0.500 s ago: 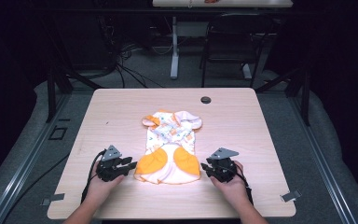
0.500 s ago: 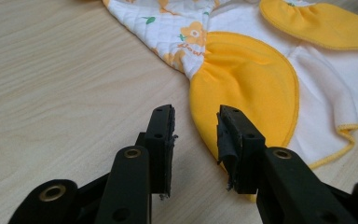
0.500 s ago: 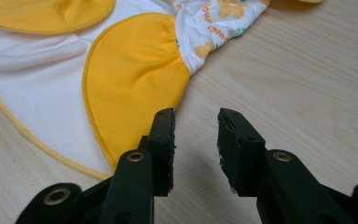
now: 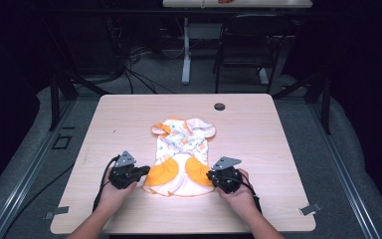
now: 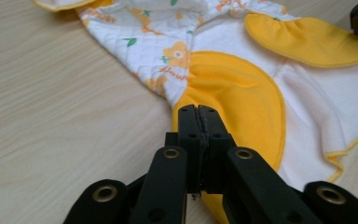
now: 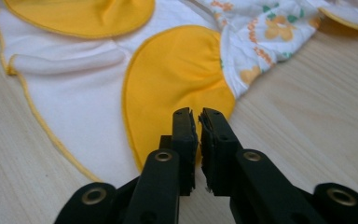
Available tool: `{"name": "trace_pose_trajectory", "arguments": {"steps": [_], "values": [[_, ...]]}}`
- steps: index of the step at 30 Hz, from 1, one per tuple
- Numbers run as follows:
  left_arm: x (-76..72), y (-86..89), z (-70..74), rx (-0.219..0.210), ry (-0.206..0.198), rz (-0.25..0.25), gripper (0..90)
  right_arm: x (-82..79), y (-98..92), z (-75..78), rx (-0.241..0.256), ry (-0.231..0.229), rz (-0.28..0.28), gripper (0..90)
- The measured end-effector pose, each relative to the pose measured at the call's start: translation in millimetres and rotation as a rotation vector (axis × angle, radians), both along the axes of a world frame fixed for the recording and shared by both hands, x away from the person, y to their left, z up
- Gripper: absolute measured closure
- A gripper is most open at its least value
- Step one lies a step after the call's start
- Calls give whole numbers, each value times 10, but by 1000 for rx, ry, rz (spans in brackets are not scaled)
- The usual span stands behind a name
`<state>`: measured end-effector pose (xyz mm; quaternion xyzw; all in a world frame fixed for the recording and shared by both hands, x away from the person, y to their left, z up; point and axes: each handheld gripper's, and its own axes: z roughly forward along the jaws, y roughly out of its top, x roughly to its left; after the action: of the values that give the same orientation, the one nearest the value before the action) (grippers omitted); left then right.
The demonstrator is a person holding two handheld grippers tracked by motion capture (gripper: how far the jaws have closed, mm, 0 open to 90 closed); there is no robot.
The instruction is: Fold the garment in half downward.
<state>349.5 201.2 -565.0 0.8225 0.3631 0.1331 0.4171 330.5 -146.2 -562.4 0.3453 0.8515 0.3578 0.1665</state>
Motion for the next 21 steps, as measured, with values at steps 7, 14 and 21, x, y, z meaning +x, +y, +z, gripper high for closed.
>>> {"name": "trace_pose_trajectory", "arguments": {"steps": [7,14,21], "values": [[165,-138,-16,22,21,-33,899,185,154,45,-7,24,30,899],[304,-259,-92,15,45,-23,899,373,279,-35,-19,40,12,898],[282,-292,-151,51,60,-47,899,381,302,-98,-31,59,28,898]]}}
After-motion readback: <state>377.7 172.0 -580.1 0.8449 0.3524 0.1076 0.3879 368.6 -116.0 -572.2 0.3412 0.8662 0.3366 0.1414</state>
